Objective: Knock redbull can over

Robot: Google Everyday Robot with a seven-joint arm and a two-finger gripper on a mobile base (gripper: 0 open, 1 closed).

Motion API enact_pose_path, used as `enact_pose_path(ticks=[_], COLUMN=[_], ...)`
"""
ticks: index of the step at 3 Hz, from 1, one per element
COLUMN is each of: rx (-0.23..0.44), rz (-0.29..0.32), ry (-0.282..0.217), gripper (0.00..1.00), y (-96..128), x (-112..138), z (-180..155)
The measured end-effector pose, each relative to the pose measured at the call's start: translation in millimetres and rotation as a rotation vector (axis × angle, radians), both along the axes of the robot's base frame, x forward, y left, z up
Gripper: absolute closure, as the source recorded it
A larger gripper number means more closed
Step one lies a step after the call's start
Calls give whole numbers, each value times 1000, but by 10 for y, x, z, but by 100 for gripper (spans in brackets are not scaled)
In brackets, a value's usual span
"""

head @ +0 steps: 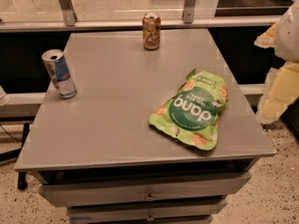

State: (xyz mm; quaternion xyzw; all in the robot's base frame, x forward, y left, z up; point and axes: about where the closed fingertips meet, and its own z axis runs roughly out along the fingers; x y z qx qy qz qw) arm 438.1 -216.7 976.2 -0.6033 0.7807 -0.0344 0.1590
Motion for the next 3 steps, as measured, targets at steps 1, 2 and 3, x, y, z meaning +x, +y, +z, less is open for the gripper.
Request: enact_pose_path(ticks=[1, 2, 3], rx=[0, 104, 321], rz=[0, 10, 48], ry=[0, 1, 7], gripper=[0, 0, 0], y=[0, 203, 782], x=[0, 134, 520], z=[0, -84, -236])
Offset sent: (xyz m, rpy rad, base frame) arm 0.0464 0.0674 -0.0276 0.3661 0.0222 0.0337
